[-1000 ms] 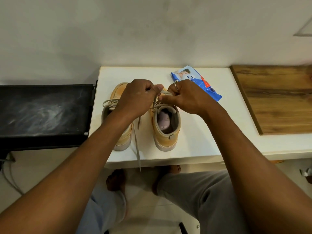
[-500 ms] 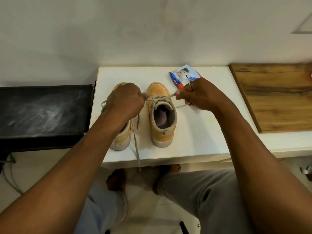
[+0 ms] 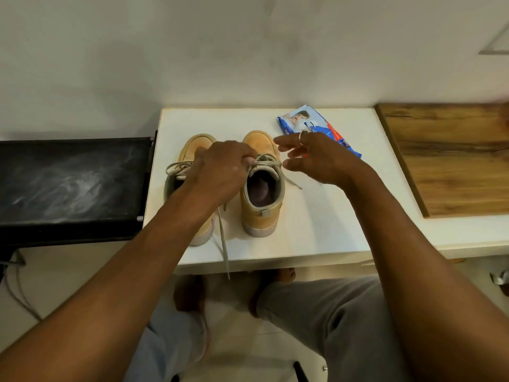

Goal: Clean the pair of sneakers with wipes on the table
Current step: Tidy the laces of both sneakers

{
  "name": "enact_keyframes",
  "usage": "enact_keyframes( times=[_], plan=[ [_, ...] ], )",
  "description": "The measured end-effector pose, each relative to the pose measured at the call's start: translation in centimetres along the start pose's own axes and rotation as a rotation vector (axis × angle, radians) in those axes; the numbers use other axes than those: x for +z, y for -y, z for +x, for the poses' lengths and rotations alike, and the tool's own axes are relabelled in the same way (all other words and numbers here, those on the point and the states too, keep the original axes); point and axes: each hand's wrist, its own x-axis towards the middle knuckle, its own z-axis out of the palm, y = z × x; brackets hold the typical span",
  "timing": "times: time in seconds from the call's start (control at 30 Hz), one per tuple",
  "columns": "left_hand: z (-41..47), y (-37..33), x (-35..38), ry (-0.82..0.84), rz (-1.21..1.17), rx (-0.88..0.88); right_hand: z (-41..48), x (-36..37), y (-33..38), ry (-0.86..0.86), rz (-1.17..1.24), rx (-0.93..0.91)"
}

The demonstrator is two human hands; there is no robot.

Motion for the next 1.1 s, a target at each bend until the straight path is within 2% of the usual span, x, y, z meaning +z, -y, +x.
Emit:
enact_keyframes(
  times=[0.13, 0.37, 0.47, 0.57, 0.67, 0.8, 0.9, 1.1],
  plan=[
    [-0.5, -0.3, -0.1, 0.000, -0.105, -0.031, 0.3, 0.2, 0.2, 0.045, 0.051, 0.029],
    [0.0, 0.4, 0.5, -0.042, 0.048, -0.157, 0.1, 0.4, 0.6, 0.008, -0.035, 0.079],
    [0.1, 0.4, 0.6, -0.079, 0.047, -0.174, 0.3, 0.9, 0.8, 0.015, 0.029, 0.111],
    [0.2, 0.1, 0.4, -0.102, -0.169, -0.187, 0.7, 1.4, 0.9, -0.064, 0.131, 0.101],
    [0.2, -0.5, 0.1, -0.157, -0.444, -0.232, 1.3, 1.8, 1.3, -0.190, 0.351, 0.139],
    [0.1, -0.4, 0.1, -0.194, -0.724, -0.275, 1.2, 2.2, 2.0, -0.147, 0.614, 0.130],
    [0.2, 0.0, 0.5, -0.153, -0.773, -0.234, 0.8, 2.1, 2.2, -0.110, 0.697, 0.111],
    [0.7, 0.6, 1.4, -0.189, -0.631, -0.151, 0.9, 2.3, 1.5, -0.140, 0.585, 0.092]
  ],
)
